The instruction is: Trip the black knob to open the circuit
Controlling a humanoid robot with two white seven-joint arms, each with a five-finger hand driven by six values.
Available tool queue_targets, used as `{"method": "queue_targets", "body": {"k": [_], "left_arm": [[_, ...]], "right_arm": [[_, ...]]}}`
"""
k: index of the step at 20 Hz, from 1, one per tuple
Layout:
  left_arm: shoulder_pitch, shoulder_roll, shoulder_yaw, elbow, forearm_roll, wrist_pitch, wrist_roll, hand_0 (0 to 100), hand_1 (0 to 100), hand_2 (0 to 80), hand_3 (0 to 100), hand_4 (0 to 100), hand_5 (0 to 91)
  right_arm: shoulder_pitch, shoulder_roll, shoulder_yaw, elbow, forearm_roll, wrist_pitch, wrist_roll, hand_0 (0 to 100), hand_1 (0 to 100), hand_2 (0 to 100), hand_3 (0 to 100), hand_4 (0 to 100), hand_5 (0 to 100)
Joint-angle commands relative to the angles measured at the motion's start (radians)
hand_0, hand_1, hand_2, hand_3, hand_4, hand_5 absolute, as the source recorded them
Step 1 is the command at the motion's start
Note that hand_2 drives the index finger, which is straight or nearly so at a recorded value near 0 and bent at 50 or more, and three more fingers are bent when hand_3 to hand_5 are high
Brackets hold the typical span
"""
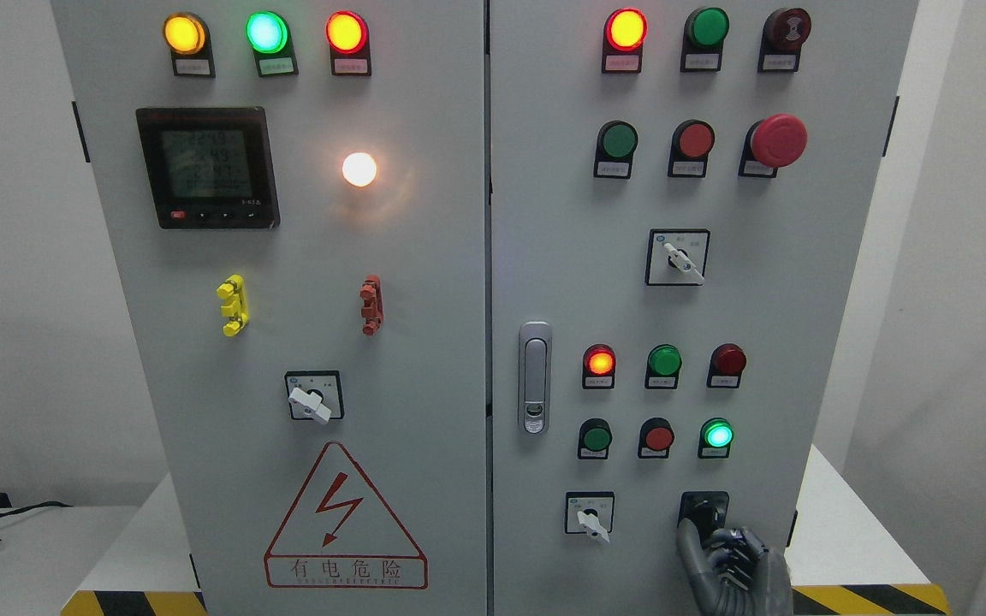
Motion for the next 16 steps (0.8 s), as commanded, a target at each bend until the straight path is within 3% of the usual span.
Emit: {"method": "queue_targets", "body": {"k": [1, 16], "left_arm": [[0.0, 0.001, 0.0, -0.001, -0.031, -0.001, -0.001, 12, 39, 0.0, 0, 0, 0.0], [0.0, -0.001, 0.0, -0.001, -0.031, -0.001, -0.001, 12, 39, 0.0, 0, 0, 0.0]], "right_arm": [[-0.004, 0.0, 0.001, 0.0, -0.01, -0.001, 0.001, 29, 66, 62, 89, 91, 98], [-0.004, 0.0, 0.006, 0.0, -0.013, -0.001, 0.002, 28, 66, 63, 89, 91, 98]]}}
